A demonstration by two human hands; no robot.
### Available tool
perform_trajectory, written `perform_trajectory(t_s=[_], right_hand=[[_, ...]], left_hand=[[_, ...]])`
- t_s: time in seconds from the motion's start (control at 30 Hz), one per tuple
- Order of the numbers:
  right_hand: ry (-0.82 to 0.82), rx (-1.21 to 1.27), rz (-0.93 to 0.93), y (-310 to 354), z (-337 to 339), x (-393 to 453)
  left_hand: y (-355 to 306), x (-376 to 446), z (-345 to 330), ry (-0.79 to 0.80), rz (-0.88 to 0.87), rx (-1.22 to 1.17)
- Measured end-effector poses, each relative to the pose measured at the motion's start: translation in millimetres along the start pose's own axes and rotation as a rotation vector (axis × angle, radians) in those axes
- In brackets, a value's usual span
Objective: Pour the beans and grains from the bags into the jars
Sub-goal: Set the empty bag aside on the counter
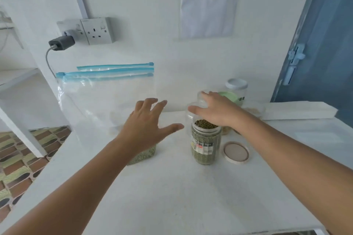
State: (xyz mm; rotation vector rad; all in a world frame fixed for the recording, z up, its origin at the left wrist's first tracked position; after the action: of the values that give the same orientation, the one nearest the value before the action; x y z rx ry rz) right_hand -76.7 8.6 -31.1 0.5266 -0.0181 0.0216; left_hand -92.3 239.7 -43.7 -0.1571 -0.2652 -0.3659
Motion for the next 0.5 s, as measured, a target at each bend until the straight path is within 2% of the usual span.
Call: perform_trajectory(t_s=[0.1, 0.23, 0.37, 0.5], right_hand=[[-0.007, 0.020, -0.055, -36.7, 12.0, -17.0], [-0.018, 0.024, -0.067, -83.3, 21.4, -35.5], [0.001, 0.115, -0.134, -125.9, 14.3, -48.2], [0.064, 0.216, -0.220, -162.7, -11.2, -62.1]], left_hand=[[-46.2, 13.5, -15.9, 0.162, -0.036, -0.031], [-82.2, 27.0, -32.0, 0.239, -0.047, -0.069], [-96.7, 36.0, -49.2, 0.260, -0.041, -0.125], [-99.1, 36.7, -63.0, 0.186, 0.023, -0.277]])
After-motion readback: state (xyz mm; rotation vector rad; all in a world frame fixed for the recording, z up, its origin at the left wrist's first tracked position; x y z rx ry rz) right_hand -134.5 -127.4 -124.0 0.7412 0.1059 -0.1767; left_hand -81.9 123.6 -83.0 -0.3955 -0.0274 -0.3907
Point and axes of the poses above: each hand's wrist, its own x-axis towards the middle knuckle, its own z-axis out of the back of the hand, y = z × x, the point moved 3 cm from there along x, towards the middle knuckle, and after that the axes turned 6 degrees about x, right-handed, at the moved point
